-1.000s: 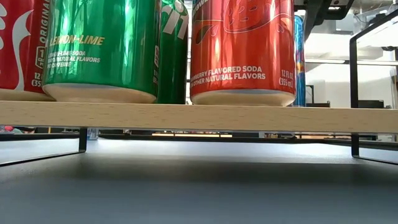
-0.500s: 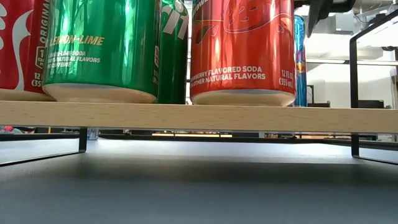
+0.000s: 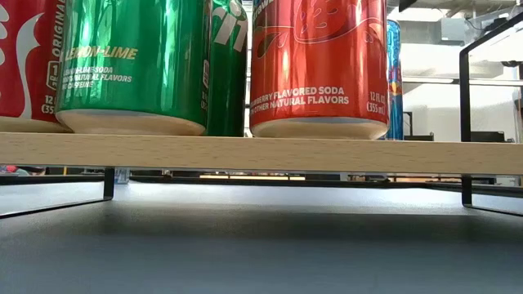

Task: Place canned beverage on shelf
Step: Put the top blue soda can on the shelf aligned with the other blue soda can

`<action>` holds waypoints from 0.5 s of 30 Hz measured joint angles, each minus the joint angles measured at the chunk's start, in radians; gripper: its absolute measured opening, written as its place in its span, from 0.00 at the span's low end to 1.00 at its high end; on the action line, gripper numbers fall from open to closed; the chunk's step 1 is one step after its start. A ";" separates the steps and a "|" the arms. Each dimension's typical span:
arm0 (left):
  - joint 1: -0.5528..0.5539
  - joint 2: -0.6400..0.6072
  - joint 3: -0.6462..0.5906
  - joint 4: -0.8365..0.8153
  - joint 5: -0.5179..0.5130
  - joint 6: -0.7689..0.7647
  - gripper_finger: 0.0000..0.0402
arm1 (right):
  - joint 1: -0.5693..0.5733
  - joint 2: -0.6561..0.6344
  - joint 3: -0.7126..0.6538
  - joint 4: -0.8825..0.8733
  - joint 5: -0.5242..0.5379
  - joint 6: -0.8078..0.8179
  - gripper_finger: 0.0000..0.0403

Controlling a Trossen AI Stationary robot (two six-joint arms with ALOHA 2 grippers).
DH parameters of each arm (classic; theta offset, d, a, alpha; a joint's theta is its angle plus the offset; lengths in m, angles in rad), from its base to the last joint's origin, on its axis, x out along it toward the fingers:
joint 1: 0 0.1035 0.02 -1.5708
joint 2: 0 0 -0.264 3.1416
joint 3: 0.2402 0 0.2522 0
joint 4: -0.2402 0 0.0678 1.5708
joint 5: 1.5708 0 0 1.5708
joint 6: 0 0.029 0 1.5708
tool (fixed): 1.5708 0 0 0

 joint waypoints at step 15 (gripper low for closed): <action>0.557 0.000 0.000 0.000 0.144 0.355 0.88 | -0.066 -0.042 0.000 -0.010 0.064 0.328 0.69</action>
